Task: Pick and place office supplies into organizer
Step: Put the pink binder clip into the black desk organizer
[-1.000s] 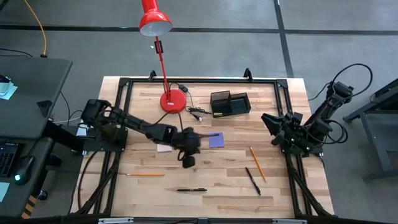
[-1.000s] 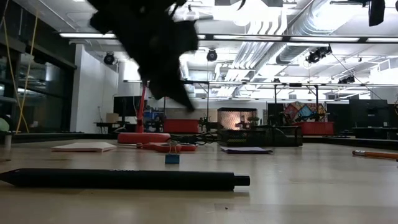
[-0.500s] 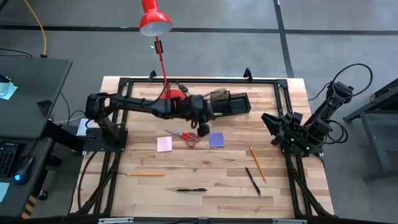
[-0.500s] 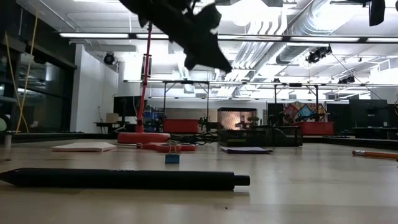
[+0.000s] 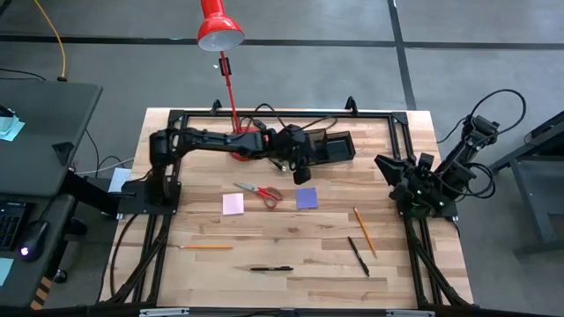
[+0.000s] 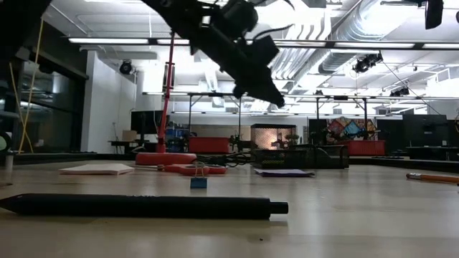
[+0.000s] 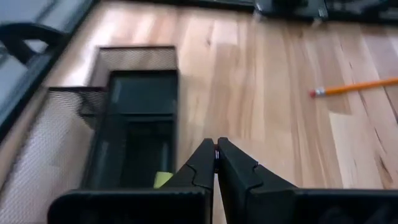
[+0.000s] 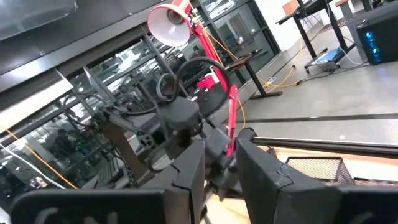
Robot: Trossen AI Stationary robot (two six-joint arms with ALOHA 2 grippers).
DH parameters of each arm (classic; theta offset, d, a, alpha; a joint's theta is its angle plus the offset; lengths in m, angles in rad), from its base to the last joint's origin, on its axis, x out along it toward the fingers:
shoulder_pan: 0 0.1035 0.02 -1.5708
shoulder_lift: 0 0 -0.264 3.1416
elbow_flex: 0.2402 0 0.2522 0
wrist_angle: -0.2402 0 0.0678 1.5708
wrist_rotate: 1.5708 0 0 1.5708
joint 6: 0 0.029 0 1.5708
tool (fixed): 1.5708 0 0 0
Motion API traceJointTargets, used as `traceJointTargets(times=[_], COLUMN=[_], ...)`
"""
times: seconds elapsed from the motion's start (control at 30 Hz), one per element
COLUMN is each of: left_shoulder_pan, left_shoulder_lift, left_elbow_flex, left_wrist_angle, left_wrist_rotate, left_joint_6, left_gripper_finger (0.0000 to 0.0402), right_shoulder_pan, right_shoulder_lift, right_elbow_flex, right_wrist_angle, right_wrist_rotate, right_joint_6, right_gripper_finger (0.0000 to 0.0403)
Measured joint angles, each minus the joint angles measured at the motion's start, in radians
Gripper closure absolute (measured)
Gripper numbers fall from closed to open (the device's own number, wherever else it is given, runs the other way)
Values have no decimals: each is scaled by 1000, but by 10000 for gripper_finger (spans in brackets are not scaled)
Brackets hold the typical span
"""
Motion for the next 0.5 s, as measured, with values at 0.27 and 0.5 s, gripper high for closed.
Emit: traceJointTargets(times=[0.27,0.5], left_shoulder_pan=[16,61], left_shoulder_lift=[131,189], left_elbow_flex=[197,230], left_wrist_angle=[-149,-169], left_wrist_rotate=[-19,20], left_joint_6=[57,52], left_gripper_finger=[402,401], right_shoulder_pan=[0,0], right_shoulder_lift=[0,0], right_elbow_flex=[0,0], right_wrist_angle=[-6,-11], right_wrist_rotate=[3,21], right_joint_6=[0,0], right_gripper_finger=[320,320])
